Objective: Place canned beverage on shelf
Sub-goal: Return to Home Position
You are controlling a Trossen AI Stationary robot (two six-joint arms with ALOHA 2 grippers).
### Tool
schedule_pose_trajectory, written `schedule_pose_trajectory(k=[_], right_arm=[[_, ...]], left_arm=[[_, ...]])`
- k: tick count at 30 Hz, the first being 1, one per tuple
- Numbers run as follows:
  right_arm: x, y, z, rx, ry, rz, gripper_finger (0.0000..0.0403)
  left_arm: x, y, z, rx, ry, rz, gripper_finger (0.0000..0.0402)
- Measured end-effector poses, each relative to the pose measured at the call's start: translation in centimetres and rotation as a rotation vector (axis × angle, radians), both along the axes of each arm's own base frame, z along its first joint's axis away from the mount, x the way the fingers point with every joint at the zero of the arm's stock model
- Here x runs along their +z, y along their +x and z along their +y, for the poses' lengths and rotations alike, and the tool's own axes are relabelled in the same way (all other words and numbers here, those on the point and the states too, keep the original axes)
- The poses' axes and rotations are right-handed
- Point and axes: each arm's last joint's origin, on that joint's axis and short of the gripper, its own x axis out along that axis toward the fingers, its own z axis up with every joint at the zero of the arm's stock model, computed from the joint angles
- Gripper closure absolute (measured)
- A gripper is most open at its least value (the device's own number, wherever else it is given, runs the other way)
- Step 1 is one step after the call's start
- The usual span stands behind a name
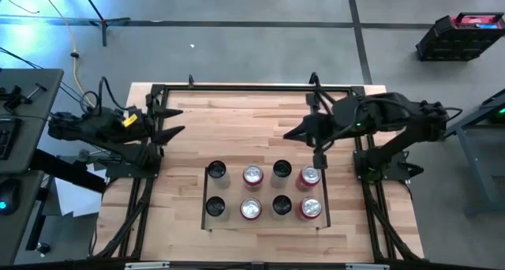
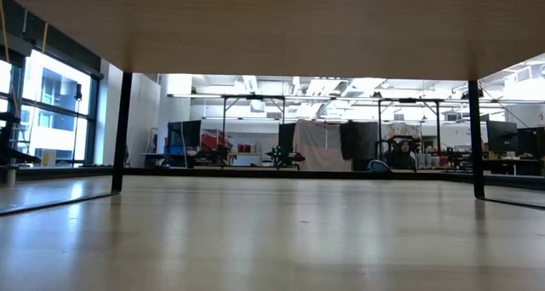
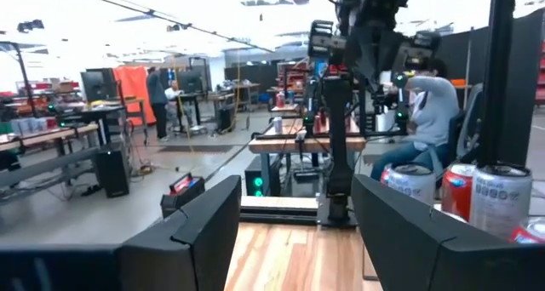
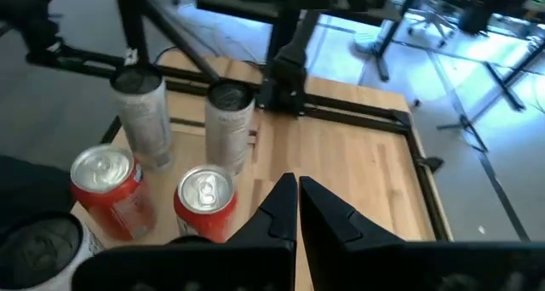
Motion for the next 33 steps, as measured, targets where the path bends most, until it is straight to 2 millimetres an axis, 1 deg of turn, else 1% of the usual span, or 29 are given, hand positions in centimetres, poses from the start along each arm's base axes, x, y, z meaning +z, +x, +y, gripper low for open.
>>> schedule_pose_trajectory(k=[3, 5, 7, 11, 13, 17, 21, 23, 25, 26, 30, 33], right_arm=[[-1.9, 0.2, -0.8, 0.012, 0.004, -0.022, 0.0403], [-3.2, -0.8, -1.7, -0.025, 0.015, -0.036, 0.0403], [-4.4, -2.4, -2.2, -0.066, 0.048, -0.063, 0.0403], [-6.5, -6.7, -2.8, -0.129, 0.116, -0.155, 0.0403], [-7.9, -8.6, -3.1, -0.152, 0.137, -0.193, 0.0403], [-11.5, -11.3, -3.6, -0.163, 0.158, -0.253, 0.0403], [-15.2, -13.4, -4.0, -0.172, 0.198, -0.285, 0.0403], [-16.7, -14.2, -4.1, -0.176, 0.226, -0.306, 0.0403], [-18.1, -14.7, -4.2, -0.171, 0.243, -0.329, 0.0403], [-18.8, -14.8, -4.2, -0.170, 0.245, -0.339, 0.0403], [-21.7, -14.9, -4.2, -0.136, 0.252, -0.362, 0.0403], [-23.3, -15.0, -4.1, -0.113, 0.262, -0.369, 0.0403]], left_arm=[[-1.5, -0.3, 0.2, 0.012, -0.012, -0.018, 0.0188], [-2.6, -0.7, 0.4, 0.018, -0.015, -0.016, 0.0188], [-3.5, -1.2, 0.5, 0.018, -0.025, -0.029, 0.0188], [-5.8, -2.0, 0.6, -0.030, -0.046, -0.072, 0.0188], [-6.7, -2.2, 0.6, -0.044, -0.048, -0.101, 0.0188], [-7.8, -2.7, 0.8, -0.018, -0.026, -0.140, 0.0188], [-8.3, -2.9, 1.0, 0.039, -0.115, -0.158, 0.0188], [-8.4, -2.9, 1.2, 0.105, -0.167, -0.154, 0.0188], [-8.8, -2.8, 1.2, 0.089, -0.266, -0.149, 0.0188], [-9.0, -2.7, 1.2, 0.078, -0.287, -0.132, 0.0188], [-10.4, -2.2, 1.0, 0.087, -0.239, -0.018, 0.0188], [-11.9, -1.5, 0.9, 0.085, -0.222, 0.001, 0.0188]])
